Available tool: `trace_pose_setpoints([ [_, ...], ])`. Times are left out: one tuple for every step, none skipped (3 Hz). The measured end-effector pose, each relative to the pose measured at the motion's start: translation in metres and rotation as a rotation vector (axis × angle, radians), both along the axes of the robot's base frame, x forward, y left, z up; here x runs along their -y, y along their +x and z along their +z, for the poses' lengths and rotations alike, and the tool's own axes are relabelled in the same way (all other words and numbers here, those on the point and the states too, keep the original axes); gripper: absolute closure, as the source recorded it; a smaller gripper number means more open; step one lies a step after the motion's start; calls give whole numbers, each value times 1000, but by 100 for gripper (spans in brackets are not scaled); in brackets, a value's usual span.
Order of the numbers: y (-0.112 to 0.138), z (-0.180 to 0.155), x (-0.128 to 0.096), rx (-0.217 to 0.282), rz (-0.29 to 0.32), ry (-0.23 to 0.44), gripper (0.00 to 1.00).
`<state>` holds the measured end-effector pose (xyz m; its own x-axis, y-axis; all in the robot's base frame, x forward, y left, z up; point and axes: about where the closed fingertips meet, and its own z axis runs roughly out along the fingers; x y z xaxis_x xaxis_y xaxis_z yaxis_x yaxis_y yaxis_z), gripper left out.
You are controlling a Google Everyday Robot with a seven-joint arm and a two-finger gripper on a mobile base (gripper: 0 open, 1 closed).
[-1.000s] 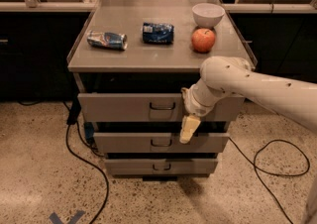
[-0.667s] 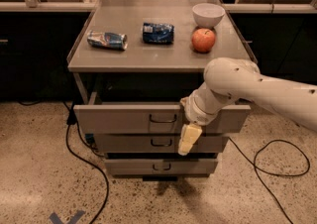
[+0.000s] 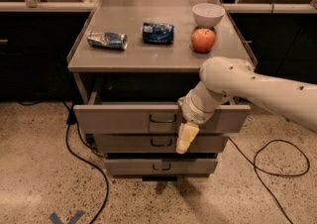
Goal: Open top drawer
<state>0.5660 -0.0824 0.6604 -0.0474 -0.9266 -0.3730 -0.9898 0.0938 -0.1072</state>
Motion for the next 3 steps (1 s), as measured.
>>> trace_pose_setpoints([
  [7, -17, -2, -43, 4, 4, 0],
  [6, -14, -1, -49, 4, 5, 0],
  [-7, -12, 2, -81, -5, 11, 0],
])
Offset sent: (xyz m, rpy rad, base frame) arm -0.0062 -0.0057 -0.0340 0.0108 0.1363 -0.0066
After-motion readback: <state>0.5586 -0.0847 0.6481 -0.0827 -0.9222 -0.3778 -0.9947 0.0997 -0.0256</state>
